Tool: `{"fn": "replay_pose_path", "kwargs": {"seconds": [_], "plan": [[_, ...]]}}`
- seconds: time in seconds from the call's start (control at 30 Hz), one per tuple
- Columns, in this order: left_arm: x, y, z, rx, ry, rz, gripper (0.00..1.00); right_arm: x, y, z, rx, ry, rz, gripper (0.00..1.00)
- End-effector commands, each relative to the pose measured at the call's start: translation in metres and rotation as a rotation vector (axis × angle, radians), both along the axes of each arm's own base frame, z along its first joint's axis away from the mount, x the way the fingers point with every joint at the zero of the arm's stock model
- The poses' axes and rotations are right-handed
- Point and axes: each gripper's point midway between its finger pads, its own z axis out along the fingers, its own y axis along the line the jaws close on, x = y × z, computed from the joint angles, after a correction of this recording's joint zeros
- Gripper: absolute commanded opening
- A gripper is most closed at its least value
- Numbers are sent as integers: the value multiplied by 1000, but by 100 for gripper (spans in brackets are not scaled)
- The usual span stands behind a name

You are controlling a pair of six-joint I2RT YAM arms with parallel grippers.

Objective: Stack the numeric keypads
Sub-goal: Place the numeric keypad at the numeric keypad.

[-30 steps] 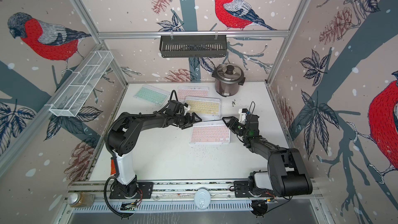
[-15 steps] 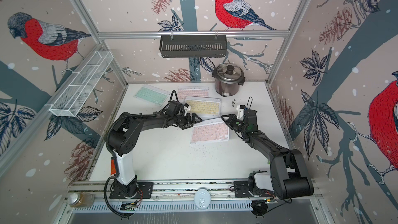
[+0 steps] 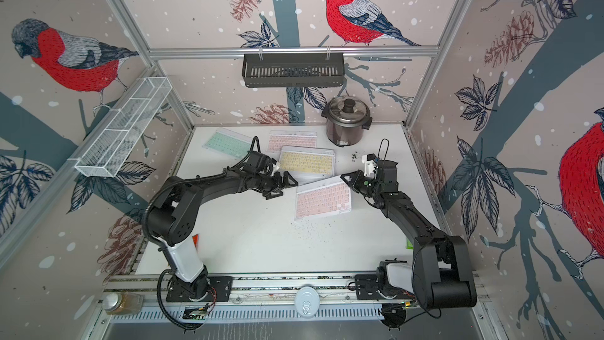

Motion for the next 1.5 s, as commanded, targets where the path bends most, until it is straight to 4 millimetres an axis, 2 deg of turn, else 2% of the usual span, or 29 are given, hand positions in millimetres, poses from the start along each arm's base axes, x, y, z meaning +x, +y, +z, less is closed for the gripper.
{"fn": "replay_pose_path", "kwargs": {"seconds": [0.0, 0.13, 0.3, 0.47, 0.67, 0.87, 1.0, 1.17, 1.3, 1.47], "plan": [[6, 15, 25, 23, -35, 24, 99, 4, 12, 43, 107, -87, 80, 0], [24, 35, 61, 24, -114, 63, 99, 24, 15, 69, 183, -143, 79, 0], [50, 53, 74, 32, -152, 105, 99, 59, 17, 71, 287, -171, 65, 0], [69, 51, 69, 22, -151, 112, 99, 90, 19, 65, 431, -186, 72, 0], [85, 47, 56, 38, -139, 107, 99, 114, 23, 51, 547, -179, 98, 0], [99, 43, 42, 39, -116, 116, 99, 132, 23, 25, 554, -155, 62, 0], [106, 41, 37, 41, -107, 121, 99, 142, 23, 14, 558, -163, 43, 0], [109, 42, 30, 53, -95, 123, 99, 154, 26, -1, 541, -150, 30, 1], [110, 42, 23, 52, -79, 123, 99, 164, 26, -21, 504, -117, 3, 1], [113, 40, 18, 44, -70, 124, 99, 173, 33, -34, 472, -103, 5, 4]]}}
